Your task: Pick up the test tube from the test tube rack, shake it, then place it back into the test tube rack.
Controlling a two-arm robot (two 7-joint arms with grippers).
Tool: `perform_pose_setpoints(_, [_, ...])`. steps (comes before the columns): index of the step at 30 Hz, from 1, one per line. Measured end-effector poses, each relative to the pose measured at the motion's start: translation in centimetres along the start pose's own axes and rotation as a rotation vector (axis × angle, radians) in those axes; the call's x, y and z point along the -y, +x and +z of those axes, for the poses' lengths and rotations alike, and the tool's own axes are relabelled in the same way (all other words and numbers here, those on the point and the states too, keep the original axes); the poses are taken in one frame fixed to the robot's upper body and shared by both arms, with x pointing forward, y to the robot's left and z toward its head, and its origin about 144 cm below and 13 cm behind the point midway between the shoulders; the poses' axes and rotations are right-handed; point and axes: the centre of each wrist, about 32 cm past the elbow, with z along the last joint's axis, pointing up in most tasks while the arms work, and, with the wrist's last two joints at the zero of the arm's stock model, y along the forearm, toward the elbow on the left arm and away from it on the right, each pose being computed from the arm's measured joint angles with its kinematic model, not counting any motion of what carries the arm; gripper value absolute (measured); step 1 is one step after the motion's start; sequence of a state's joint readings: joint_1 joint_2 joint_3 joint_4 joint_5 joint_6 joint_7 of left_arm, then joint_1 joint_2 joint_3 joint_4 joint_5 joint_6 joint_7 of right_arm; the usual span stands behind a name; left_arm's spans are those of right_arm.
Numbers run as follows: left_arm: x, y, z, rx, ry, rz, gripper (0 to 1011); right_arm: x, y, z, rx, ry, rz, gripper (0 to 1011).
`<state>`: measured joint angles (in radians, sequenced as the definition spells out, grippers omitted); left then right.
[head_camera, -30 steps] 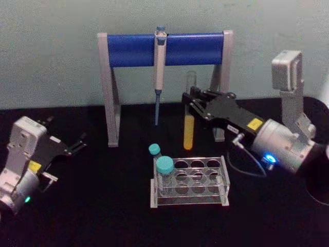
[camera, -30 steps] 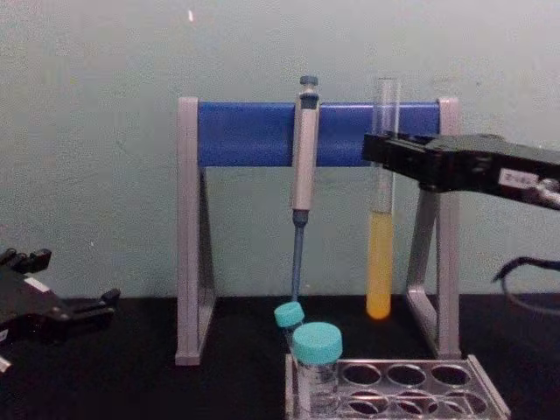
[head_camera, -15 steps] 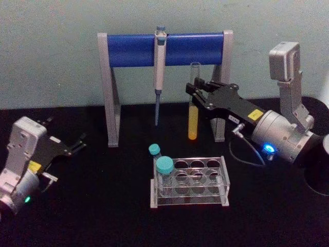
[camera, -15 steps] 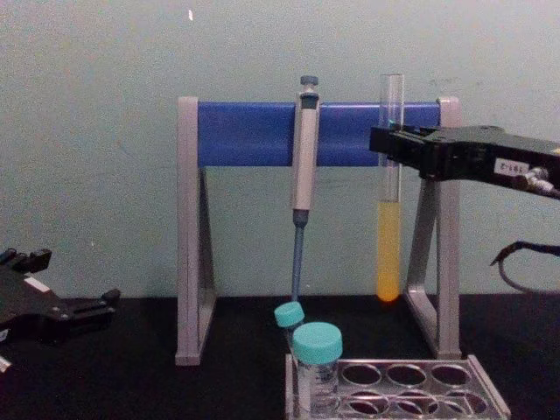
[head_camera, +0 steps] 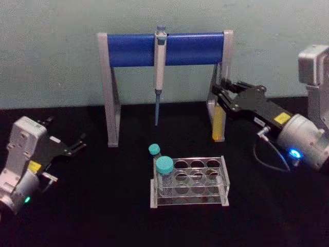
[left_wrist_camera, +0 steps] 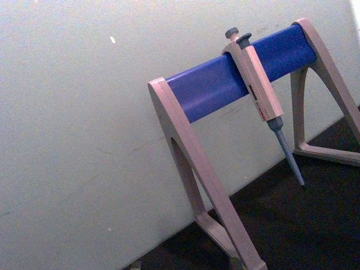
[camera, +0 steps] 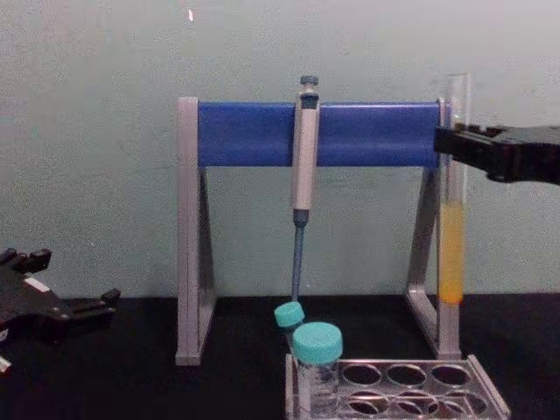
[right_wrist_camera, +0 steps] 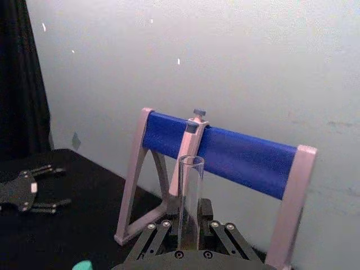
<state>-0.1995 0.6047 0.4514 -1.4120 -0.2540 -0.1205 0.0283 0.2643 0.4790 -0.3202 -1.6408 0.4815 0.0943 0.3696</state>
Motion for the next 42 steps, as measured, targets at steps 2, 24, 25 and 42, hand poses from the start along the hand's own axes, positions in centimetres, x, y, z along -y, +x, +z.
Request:
perform_pose_setpoints(2, [0.0,0.0,0.0,0.000,0.000,0.000,1001,0.8,-0.2,0.0,-0.004,-0.008,0.001,229])
perform_pose_setpoints(24, [0.0,0.0,0.0,0.000,0.000,0.000,1001,-1.9,-3.2,-0.2,-0.041,0.020,0.156,229])
perform_pose_setpoints(25, [0.0,0.0,0.0,0.000,0.000,0.000,1001,-2.1,-3.2,-0.2,-0.039,0.021,0.151,229])
perform_pose_setpoints(42, [0.0,0.0,0.0,0.000,0.000,0.000,1001,-2.3,-2.0,-0.2,-0.029,0.027,0.072,228])
